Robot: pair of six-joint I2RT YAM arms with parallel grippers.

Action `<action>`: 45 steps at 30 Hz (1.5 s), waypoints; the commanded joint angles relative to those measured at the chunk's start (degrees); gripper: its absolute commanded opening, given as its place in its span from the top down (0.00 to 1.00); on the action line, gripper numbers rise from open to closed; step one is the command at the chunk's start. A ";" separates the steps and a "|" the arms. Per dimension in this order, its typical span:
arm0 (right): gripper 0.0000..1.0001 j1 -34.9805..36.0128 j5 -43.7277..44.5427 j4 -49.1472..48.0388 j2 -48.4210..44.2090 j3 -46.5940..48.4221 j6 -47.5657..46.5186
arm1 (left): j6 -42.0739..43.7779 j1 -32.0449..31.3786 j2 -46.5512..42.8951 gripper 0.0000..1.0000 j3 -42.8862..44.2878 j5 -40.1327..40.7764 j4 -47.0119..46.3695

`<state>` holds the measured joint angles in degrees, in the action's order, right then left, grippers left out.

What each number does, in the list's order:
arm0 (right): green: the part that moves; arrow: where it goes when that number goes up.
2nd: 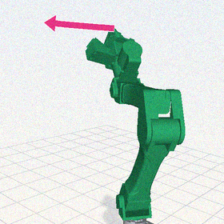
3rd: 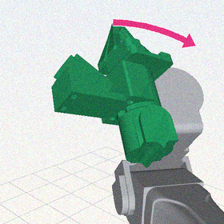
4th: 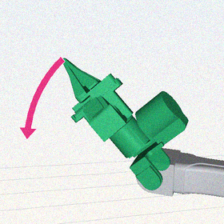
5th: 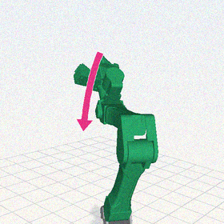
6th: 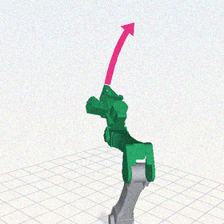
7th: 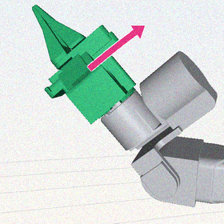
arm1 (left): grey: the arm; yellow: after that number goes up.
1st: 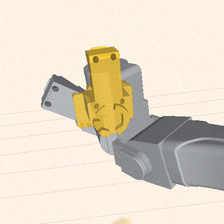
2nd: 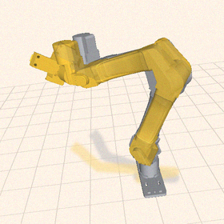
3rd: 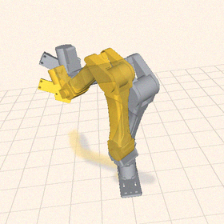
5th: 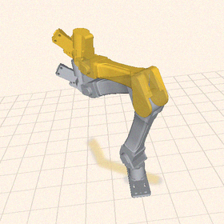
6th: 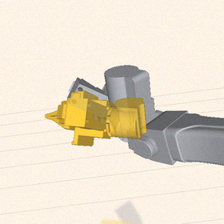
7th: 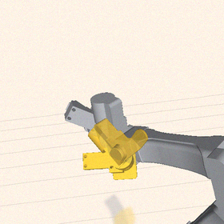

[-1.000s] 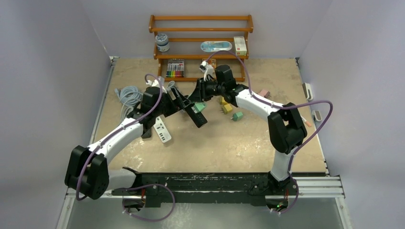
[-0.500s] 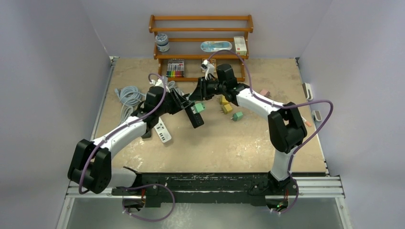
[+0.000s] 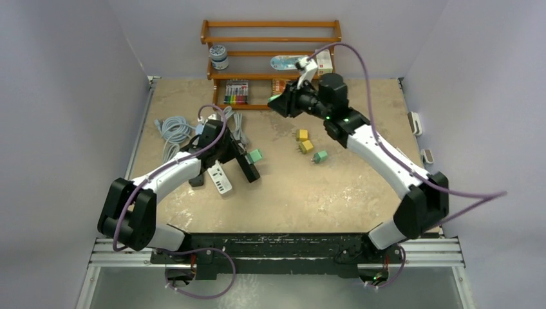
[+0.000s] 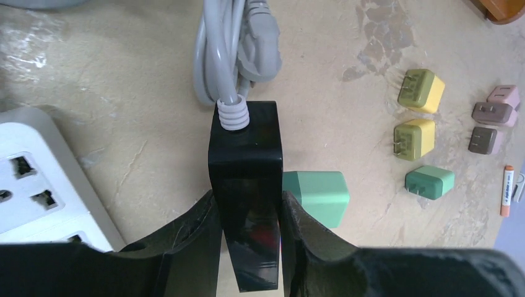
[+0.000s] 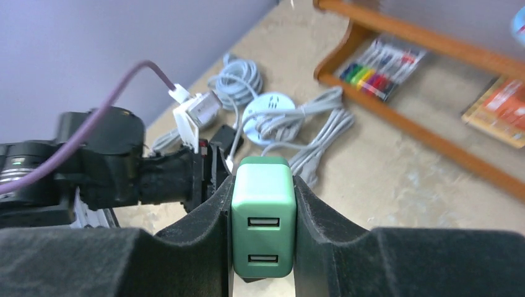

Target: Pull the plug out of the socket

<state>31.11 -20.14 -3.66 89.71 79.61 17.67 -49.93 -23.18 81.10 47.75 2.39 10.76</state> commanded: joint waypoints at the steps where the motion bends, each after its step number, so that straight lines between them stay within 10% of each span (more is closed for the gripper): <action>1: 1.00 -5.06 -6.46 -3.37 -3.43 -7.74 1.76 | 2.27 1.14 -1.89 1.00 2.92 4.12 -0.66; 18: 1.00 -10.82 -18.07 -0.81 -15.54 -41.23 10.74 | 6.17 5.54 -2.43 1.00 4.14 2.90 -0.14; 33: 0.99 -20.73 -29.42 -7.50 -9.73 -50.74 15.63 | 7.20 7.40 -3.09 1.00 2.87 1.07 -0.30; 45: 0.70 -24.67 -30.06 -8.61 -4.38 -49.37 15.23 | 7.40 8.41 -2.00 1.00 2.88 -0.28 -1.00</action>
<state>7.75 -47.66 -10.04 83.33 28.67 32.40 -43.27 -15.79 79.79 48.86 1.52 13.93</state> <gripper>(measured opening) 0.325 0.328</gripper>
